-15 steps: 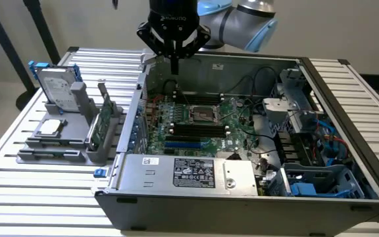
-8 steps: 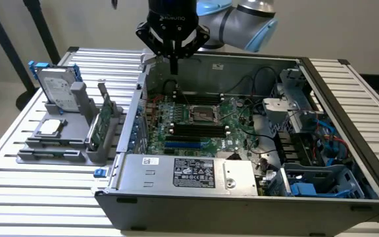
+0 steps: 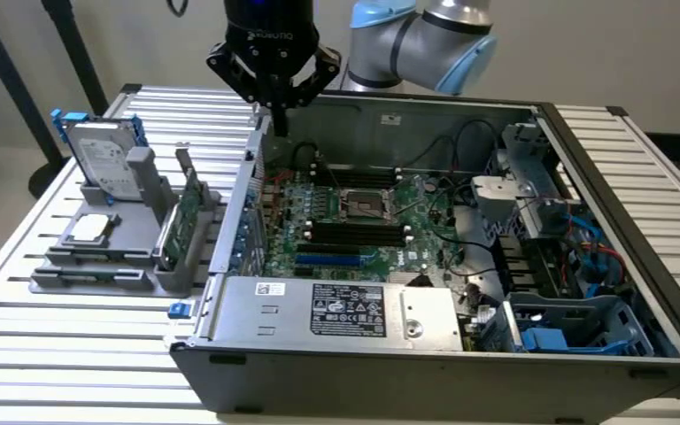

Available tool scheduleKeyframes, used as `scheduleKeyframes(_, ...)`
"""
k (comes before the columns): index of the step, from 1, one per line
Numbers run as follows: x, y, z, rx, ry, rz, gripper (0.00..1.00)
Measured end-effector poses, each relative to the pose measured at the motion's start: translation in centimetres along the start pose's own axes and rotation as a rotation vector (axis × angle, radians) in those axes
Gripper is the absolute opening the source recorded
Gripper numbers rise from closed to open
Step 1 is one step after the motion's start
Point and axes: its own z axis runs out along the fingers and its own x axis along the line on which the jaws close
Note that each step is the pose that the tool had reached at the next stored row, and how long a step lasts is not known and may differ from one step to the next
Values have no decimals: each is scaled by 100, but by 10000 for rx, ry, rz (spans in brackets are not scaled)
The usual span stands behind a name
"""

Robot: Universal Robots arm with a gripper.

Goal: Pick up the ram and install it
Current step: 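Reach for the ram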

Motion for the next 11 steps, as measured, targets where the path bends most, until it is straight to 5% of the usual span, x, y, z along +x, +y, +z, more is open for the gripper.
scheduleKeyframes(5,227,-25,25,23,-1,-1,11)
scheduleKeyframes(11,499,-46,58,133,-9,-3,11)
